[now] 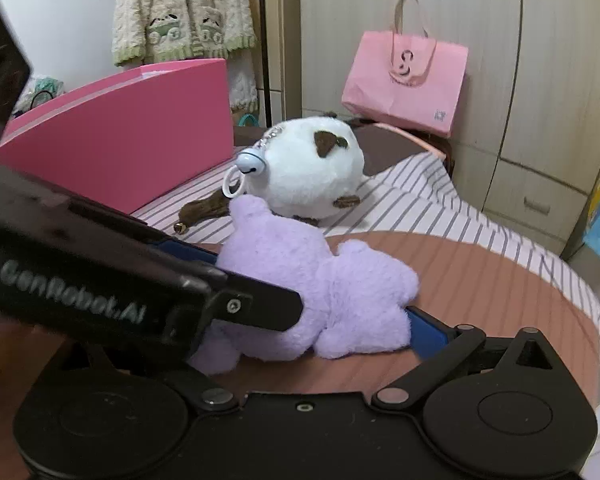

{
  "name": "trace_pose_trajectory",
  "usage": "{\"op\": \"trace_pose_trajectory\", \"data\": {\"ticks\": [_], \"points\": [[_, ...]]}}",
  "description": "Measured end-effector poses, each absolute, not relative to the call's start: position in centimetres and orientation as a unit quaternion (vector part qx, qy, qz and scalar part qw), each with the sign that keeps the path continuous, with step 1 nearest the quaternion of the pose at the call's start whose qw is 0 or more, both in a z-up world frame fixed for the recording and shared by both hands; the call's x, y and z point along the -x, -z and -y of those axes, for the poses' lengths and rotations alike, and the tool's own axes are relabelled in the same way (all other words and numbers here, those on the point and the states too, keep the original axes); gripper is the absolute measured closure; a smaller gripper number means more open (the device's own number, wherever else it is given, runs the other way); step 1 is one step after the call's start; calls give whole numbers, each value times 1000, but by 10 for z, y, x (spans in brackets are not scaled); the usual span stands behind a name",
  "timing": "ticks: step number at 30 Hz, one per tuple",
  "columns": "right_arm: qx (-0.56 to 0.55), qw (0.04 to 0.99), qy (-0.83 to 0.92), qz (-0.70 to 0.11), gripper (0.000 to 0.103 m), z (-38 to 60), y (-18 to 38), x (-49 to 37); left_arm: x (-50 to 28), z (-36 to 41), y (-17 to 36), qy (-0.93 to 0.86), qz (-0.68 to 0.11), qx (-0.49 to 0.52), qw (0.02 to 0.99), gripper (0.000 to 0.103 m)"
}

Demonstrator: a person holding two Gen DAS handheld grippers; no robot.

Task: Organize soft objects
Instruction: 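Close both grippers on the lilac plush toy, then carry the lilac plush with both grippers over the pink box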

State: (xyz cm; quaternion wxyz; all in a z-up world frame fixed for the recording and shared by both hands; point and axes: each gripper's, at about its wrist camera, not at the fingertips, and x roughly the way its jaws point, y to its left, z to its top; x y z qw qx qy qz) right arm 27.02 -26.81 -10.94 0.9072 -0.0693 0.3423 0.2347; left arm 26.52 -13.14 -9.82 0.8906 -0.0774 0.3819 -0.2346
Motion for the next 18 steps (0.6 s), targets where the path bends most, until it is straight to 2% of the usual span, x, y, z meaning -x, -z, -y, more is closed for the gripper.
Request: {"op": "trace_pose_trajectory", "data": {"ticks": [2, 6, 8, 18], "points": [[72, 908, -230, -344, 1, 266, 109, -270, -262, 133, 96, 232, -376, 71, 894, 64], [70, 911, -215, -344, 12, 263, 104, -262, -258, 132, 90, 240, -372, 66, 894, 64], [64, 915, -211, -339, 14, 263, 104, -255, -252, 130, 88, 244, -370, 61, 895, 64], [45, 927, -178, -329, 15, 251, 92, -215, -217, 120, 72, 262, -364, 44, 893, 64]]}}
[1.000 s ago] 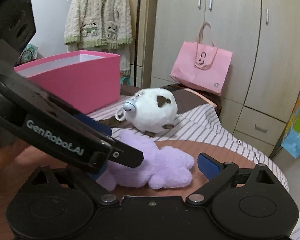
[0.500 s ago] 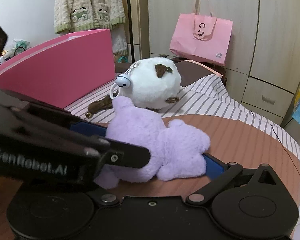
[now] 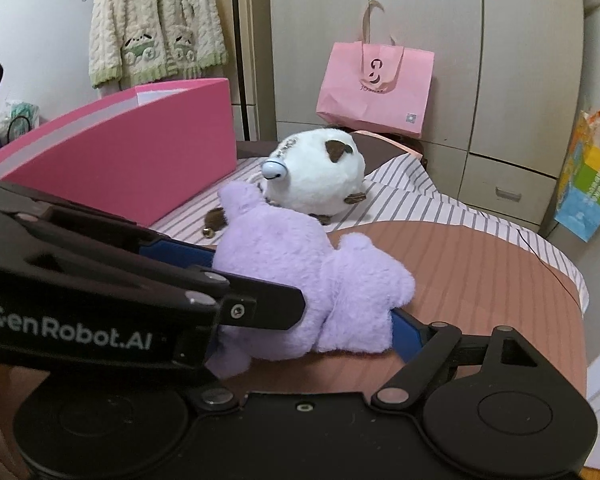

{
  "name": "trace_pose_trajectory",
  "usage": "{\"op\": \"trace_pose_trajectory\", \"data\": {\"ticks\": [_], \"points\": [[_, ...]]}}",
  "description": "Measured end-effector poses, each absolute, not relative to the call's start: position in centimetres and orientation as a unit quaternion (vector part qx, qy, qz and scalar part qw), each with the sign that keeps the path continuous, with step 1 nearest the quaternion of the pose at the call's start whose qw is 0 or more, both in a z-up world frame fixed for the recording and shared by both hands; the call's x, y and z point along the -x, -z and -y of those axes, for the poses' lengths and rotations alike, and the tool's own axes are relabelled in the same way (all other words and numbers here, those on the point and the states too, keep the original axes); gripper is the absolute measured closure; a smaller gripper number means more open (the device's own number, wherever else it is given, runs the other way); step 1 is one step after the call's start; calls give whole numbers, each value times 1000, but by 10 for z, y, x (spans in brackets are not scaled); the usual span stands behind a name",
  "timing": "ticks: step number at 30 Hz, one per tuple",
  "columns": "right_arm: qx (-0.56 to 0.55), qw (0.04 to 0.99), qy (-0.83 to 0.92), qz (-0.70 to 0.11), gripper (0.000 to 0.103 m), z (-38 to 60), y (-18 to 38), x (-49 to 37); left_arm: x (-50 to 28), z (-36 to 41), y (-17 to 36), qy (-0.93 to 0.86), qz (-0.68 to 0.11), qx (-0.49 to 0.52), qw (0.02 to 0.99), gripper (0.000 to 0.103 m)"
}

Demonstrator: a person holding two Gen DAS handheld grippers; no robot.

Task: Organize soft objects
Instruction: 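Carry the lilac plush with both grippers over the pink box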

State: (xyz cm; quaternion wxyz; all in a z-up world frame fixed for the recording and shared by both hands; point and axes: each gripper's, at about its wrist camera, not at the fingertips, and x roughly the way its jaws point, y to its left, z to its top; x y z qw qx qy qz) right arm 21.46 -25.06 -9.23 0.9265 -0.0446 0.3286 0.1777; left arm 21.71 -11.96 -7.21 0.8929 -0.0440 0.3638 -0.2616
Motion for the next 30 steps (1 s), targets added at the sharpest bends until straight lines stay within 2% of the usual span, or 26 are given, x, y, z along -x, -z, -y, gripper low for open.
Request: {"op": "trace_pose_trajectory", "data": {"ticks": [10, 22, 30], "points": [[45, 935, -162, -312, 15, 232, 80, -158, -164, 104, 57, 289, -350, -6, 891, 64], [73, 916, -191, -346, 14, 186, 58, -100, -105, 48, 38, 323, -379, -16, 867, 66], [106, 904, -225, -348, 14, 146, 28, -76, -82, 6, 7, 332, -402, -11, 853, 67]]}}
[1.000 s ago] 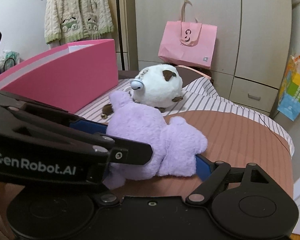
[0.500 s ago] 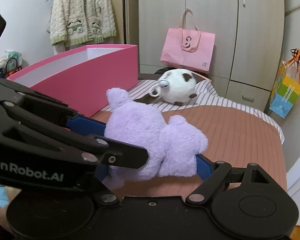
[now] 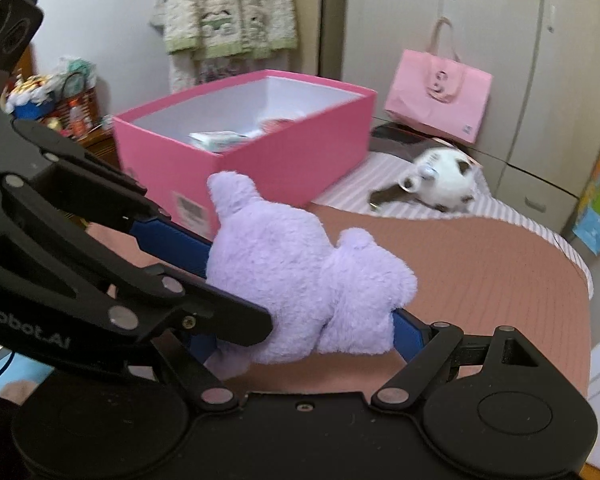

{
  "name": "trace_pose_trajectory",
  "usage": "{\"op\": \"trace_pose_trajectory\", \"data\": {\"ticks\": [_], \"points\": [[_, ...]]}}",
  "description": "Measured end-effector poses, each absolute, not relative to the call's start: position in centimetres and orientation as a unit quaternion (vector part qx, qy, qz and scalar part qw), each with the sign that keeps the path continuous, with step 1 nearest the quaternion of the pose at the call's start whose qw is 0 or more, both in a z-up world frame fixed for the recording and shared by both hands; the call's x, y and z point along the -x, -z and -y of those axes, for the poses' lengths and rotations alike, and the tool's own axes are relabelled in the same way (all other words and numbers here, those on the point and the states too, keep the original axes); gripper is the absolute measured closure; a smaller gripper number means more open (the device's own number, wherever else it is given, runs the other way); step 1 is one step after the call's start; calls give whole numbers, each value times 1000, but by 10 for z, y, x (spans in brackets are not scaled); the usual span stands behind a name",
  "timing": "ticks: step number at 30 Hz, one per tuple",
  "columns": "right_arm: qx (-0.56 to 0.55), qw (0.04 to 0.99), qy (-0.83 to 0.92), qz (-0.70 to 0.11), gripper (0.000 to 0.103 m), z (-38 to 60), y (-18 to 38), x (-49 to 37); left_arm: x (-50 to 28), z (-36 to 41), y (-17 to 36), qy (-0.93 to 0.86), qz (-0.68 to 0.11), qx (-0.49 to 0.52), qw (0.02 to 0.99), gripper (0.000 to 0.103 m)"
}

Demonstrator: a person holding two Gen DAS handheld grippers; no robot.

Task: Organize soft objects
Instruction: 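Carry the lilac plush with both grippers over the pink box, then open both grippers to drop the lilac plush into the box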

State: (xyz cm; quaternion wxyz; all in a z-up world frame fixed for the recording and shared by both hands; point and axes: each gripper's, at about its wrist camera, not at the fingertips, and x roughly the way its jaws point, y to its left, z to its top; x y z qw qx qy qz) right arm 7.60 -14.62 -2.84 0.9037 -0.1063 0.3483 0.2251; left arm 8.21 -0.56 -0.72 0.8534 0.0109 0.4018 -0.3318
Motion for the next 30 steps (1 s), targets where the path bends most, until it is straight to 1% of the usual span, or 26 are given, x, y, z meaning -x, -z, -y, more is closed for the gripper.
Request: {"op": "trace_pose_trajectory", "data": {"ticks": [4, 6, 10, 16, 23, 30], "points": [[106, 898, -251, -345, 14, 130, 11, -75, -80, -18, -13, 344, -407, -11, 846, 67], [100, 899, -260, -339, 14, 122, 3, -76, -78, -29, -22, 342, -399, -16, 851, 66], [101, 903, -272, -317, 14, 103, -12, -81, -77, -48, -39, 327, -374, -26, 867, 66], [86, 906, -300, -286, 11, 79, -31, -110, -105, -82, -55, 306, -349, 8, 886, 64], [64, 903, -328, -271, 11, 57, -34, -170, -160, -117, -53, 283, -328, 51, 900, 63], [84, 886, -354, -288, 11, 32, -27, -227, -223, -141, -33, 259, -353, 85, 895, 63]]}}
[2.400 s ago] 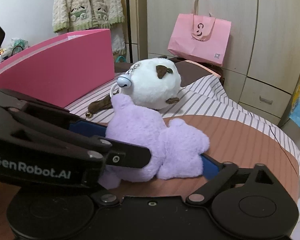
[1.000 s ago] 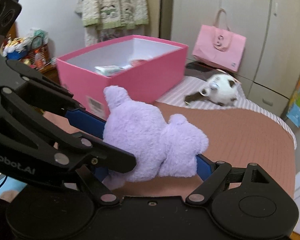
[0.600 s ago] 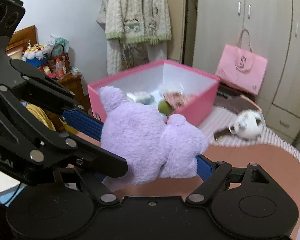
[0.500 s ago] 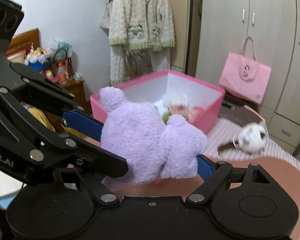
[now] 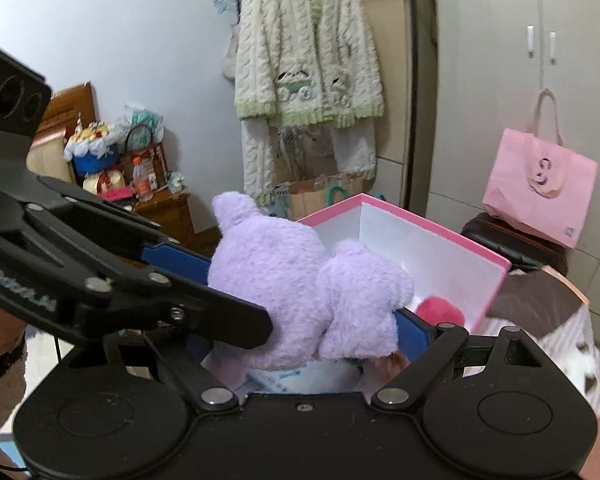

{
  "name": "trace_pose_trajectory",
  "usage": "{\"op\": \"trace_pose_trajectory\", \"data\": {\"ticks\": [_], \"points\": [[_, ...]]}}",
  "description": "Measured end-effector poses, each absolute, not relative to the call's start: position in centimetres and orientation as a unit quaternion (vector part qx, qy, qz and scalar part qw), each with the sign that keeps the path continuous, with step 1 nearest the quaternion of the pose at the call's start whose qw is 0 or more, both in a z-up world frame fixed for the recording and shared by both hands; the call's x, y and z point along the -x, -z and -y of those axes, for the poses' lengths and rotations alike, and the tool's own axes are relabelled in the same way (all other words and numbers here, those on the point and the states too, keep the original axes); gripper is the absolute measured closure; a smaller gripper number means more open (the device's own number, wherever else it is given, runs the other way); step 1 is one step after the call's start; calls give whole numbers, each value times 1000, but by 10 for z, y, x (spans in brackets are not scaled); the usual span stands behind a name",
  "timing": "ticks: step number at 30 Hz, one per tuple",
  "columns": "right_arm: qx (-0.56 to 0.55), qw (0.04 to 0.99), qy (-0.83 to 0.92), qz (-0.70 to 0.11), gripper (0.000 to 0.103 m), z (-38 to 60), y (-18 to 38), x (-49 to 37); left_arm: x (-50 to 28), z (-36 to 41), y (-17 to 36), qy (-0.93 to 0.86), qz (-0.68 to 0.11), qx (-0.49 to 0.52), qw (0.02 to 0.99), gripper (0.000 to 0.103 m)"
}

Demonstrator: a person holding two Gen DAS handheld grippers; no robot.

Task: Organize soft objects
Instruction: 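Open both grippers to drop the lilac plush into the box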

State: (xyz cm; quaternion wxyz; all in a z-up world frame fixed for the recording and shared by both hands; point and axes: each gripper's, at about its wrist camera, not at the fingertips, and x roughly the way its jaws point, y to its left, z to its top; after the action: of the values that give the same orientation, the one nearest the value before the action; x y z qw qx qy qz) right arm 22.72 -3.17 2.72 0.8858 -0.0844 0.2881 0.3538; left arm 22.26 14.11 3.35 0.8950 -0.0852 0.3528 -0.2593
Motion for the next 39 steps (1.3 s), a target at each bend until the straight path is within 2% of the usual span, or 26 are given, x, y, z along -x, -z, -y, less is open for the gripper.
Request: {"op": "trace_pose_trajectory", "data": {"ticks": [10, 13, 15, 22, 28, 30, 39], "points": [[110, 850, -392, -335, 10, 15, -8, -289, -275, -154, -6, 237, -396, 105, 881, 63], [114, 847, -392, -341, 9, 15, -5, -292, -277, -153, -2, 227, -400, 103, 882, 56], [118, 847, -389, -342, 9, 16, -4, -292, -273, -150, -4, 214, -391, 87, 891, 48], [115, 856, -374, -339, 9, 43, -8, -278, -243, -143, -28, 196, -343, 20, 919, 42], [113, 849, -393, -334, 6, 59, -8, -258, -223, -133, -41, 201, -331, 11, 922, 40], [111, 850, -397, -328, 2, 58, -6, -256, -221, -128, -38, 202, -338, 13, 919, 39], [119, 866, -375, -308, 2, 85, -23, -231, -206, -107, -46, 200, -347, -1, 916, 39]]}}
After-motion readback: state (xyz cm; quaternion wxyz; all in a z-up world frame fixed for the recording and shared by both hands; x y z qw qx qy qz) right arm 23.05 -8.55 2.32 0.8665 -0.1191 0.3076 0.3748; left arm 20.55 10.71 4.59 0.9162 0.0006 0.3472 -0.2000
